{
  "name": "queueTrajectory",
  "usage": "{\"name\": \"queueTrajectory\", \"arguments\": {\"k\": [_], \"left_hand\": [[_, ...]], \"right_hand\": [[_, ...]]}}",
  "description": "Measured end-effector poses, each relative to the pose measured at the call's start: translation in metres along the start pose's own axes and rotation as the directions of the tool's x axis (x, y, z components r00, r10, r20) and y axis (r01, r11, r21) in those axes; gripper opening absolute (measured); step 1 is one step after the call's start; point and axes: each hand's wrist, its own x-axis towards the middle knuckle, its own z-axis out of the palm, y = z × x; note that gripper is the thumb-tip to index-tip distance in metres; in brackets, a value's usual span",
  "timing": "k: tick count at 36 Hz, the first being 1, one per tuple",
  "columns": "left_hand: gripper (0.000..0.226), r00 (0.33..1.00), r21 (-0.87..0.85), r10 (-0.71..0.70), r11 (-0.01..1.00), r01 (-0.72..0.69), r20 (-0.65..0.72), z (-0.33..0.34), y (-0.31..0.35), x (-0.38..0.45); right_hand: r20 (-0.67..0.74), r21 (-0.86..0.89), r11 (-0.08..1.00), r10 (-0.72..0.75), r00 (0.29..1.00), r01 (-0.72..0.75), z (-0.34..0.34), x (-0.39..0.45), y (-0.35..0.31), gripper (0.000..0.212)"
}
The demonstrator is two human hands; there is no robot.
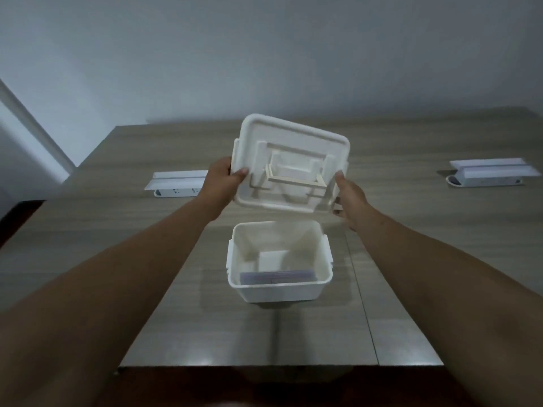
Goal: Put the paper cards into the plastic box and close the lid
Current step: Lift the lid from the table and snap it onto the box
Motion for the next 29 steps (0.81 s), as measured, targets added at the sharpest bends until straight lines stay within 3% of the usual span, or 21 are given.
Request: {"name": "queueTrajectory", "arguments": {"k": [5,9,12,20,24,29], "left_hand": [[0.033,0.975,-0.144,-0.219,0.965,0.220,0.025,-0.002,-0.031,-0.008],[0.038,0.920,-0.049,-0.388,0.919,0.391,0.058,0.003,-0.058,-0.023],[0.037,0.884,0.018,-0.468,0.883,0.468,-0.001,0.012,-0.077,-0.037],[0.049,0.844,0.250,-0.520,0.806,0.537,-0.134,0.034,-0.129,-0.062],[0.052,0.832,0.281,-0.515,0.783,0.555,-0.207,0.039,-0.146,-0.065],[0.027,0.854,0.287,-0.486,0.805,0.520,-0.183,0.041,-0.137,-0.074]], "right_hand": [[0.006,-0.119,0.987,-0.111,0.994,0.111,-0.003,-0.004,0.000,0.038],[0.070,-0.293,0.950,-0.091,0.993,0.108,-0.010,-0.006,0.015,0.041],[0.132,-0.477,0.869,-0.079,0.988,0.133,-0.015,-0.012,0.033,0.042],[0.148,-0.726,0.674,-0.034,0.988,0.132,-0.018,-0.016,0.081,0.049],[0.146,-0.828,0.538,-0.069,0.987,0.160,-0.021,-0.017,0.097,0.049],[0.118,-0.784,0.612,-0.016,0.993,0.103,-0.019,-0.019,0.103,0.054]]}}
